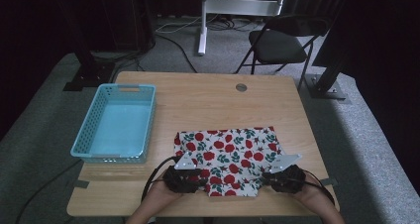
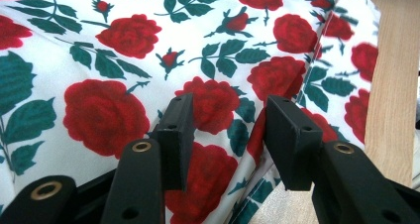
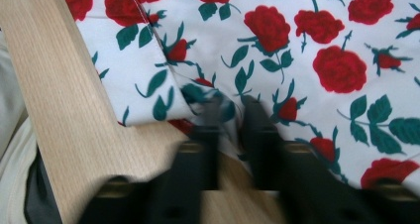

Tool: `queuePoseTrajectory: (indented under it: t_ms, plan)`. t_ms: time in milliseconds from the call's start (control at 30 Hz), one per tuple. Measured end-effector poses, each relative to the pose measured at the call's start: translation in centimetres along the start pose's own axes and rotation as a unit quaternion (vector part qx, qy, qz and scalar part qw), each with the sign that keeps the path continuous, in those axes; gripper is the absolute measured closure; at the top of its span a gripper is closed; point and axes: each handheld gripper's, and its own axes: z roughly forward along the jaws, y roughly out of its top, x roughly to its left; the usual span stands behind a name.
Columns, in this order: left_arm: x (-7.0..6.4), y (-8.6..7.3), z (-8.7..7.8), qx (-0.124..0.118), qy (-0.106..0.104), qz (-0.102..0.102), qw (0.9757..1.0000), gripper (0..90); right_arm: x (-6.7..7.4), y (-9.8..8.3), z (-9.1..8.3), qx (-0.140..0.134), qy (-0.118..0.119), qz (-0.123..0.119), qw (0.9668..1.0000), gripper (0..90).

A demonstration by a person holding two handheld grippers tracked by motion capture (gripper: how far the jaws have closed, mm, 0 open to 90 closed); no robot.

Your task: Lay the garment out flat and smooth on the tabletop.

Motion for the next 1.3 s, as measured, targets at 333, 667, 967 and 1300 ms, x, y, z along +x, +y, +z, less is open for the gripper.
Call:
queuePoseTrajectory:
  t_ms: [333, 667, 967, 1300]
  plan:
    - [0.4, 0.9, -0.6, -0.011, -0.010, -0.012, 0.9998, 51.6, -1.9, 2.2, -1.2, -0.058, -0.033, 0.032, 0.9972, 89.8]
    - [0.0, 2.2, -0.2, 0.033, -0.008, 0.012, 0.9994, 44.4, -7.2, 4.2, 1.3, -0.036, -0.061, 0.126, 0.9896, 89.8]
    - [-0.6, 3.0, 0.4, 0.054, 0.002, 0.037, 0.9979, 52.2, -9.3, 3.9, 3.5, -0.017, -0.053, 0.177, 0.9826, 89.7]
    - [-1.5, 4.3, -0.5, 0.034, -0.009, 0.085, 0.9957, 89.0, -9.5, 4.2, 2.6, -0.028, -0.054, 0.176, 0.9825, 89.7]
